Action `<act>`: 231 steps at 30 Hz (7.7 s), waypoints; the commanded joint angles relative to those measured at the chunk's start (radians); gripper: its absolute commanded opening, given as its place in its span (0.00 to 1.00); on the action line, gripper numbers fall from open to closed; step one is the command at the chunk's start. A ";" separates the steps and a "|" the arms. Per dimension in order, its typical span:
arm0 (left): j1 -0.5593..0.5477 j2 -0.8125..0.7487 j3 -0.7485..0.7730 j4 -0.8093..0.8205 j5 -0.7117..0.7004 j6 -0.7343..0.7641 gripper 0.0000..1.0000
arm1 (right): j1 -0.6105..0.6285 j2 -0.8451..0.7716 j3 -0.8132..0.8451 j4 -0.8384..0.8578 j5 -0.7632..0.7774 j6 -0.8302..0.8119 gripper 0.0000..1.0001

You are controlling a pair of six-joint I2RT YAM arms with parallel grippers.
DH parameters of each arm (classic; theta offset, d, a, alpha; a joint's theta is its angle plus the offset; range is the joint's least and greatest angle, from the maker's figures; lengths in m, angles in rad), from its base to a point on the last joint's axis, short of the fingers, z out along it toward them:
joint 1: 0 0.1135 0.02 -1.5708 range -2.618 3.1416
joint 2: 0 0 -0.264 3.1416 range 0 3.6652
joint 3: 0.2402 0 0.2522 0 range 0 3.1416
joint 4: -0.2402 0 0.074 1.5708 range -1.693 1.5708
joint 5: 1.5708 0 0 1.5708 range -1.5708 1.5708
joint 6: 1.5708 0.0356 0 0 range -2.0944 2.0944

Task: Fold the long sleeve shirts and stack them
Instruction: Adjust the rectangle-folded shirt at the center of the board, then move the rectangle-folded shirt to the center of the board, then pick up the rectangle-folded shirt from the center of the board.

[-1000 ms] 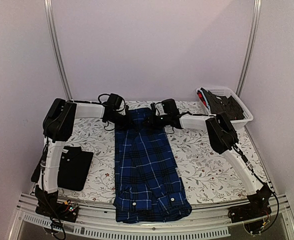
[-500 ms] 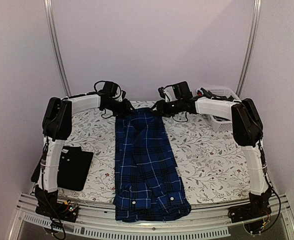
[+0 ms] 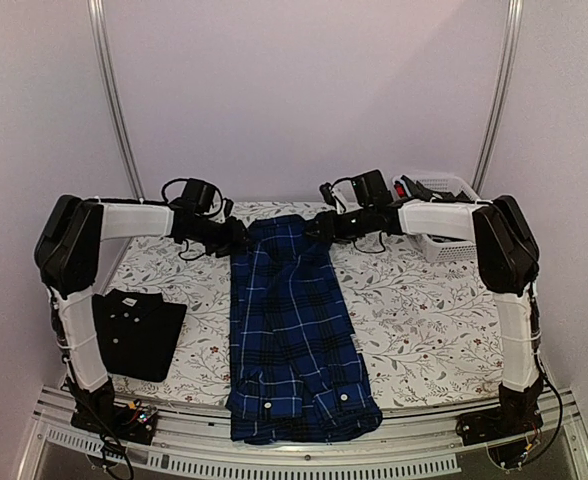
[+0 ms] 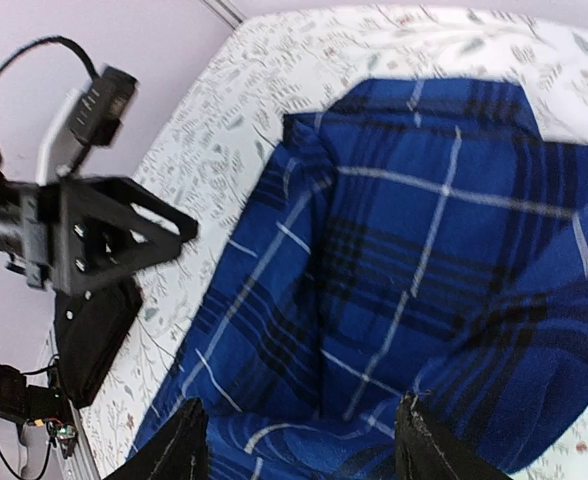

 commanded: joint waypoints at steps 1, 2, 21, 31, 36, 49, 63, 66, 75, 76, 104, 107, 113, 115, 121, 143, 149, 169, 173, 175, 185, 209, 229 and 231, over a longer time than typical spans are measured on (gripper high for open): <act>-0.031 -0.018 -0.023 0.044 0.018 -0.006 0.49 | -0.002 0.097 0.179 0.115 -0.120 0.032 0.63; -0.035 -0.018 -0.022 0.045 0.037 0.000 0.49 | -0.003 0.123 0.223 0.114 -0.136 0.042 0.63; -0.210 0.210 0.291 -0.003 0.052 0.084 0.42 | -0.029 0.032 0.119 0.098 -0.053 0.052 0.50; -0.173 0.458 0.543 -0.014 0.031 -0.015 0.40 | -0.077 -0.184 -0.201 0.108 0.033 0.083 0.41; -0.096 0.590 0.682 -0.062 0.052 -0.039 0.36 | -0.057 -0.252 -0.337 0.093 -0.012 0.073 0.40; -0.032 0.657 0.985 -0.120 0.210 0.025 0.39 | 0.041 -0.341 -0.477 0.021 0.098 0.007 0.42; -0.058 -0.072 0.100 0.045 -0.018 -0.031 0.48 | 0.053 -0.404 -0.577 -0.036 0.186 -0.037 0.53; -0.070 -0.200 -0.124 0.053 -0.104 -0.050 0.48 | 0.067 -0.401 -0.585 -0.053 0.196 -0.039 0.54; -0.109 -0.306 -0.430 0.071 -0.213 -0.117 0.47 | 0.091 -0.357 -0.557 -0.073 0.234 -0.018 0.53; -0.111 -0.296 -0.433 0.072 -0.218 -0.121 0.47 | 0.093 -0.347 -0.550 -0.074 0.236 -0.015 0.52; -0.095 0.027 -0.186 0.047 -0.295 -0.090 0.13 | 0.111 -0.110 -0.328 -0.114 0.355 0.076 0.05; -0.069 0.080 -0.119 0.041 -0.281 -0.082 0.10 | 0.085 -0.067 -0.270 -0.114 0.352 0.081 0.04; -0.033 0.184 0.052 -0.015 -0.258 -0.033 0.17 | 0.049 -0.015 -0.177 -0.127 0.331 0.079 0.11; -0.030 0.182 0.084 -0.031 -0.255 -0.020 0.25 | 0.049 -0.026 -0.172 -0.135 0.327 0.072 0.18; -0.031 0.053 0.012 -0.053 -0.240 -0.024 0.50 | 0.049 -0.126 -0.264 -0.145 0.315 0.063 0.45; -0.252 -0.591 -0.751 -0.067 -0.185 -0.264 0.38 | 0.182 -0.621 -0.853 -0.085 0.194 0.215 0.52; -0.316 -0.649 -0.818 -0.072 -0.188 -0.332 0.38 | 0.223 -0.677 -0.939 -0.053 0.170 0.291 0.52; -0.385 -0.634 -0.877 0.008 -0.094 -0.361 0.34 | 0.245 -0.666 -0.957 -0.031 0.143 0.322 0.46; -0.391 -0.604 -0.868 0.022 -0.077 -0.371 0.40 | 0.248 -0.650 -0.968 -0.006 0.131 0.334 0.46; -0.393 -0.595 -0.867 0.021 -0.075 -0.377 0.43 | 0.250 -0.642 -0.970 0.004 0.125 0.337 0.46; -0.398 -0.719 -0.881 -0.102 -0.108 -0.396 0.40 | 0.251 -0.641 -0.980 0.004 0.120 0.325 0.46; -0.390 -0.731 -0.921 0.007 -0.118 -0.391 0.60 | 0.266 -0.588 -0.975 0.038 0.103 0.325 0.46; -0.417 -0.524 -0.820 -0.050 -0.107 -0.327 0.58 | 0.294 -0.536 -0.947 0.024 0.103 0.323 0.46; -0.422 -0.502 -0.816 -0.056 -0.107 -0.329 0.57 | 0.298 -0.534 -0.945 0.023 0.104 0.324 0.46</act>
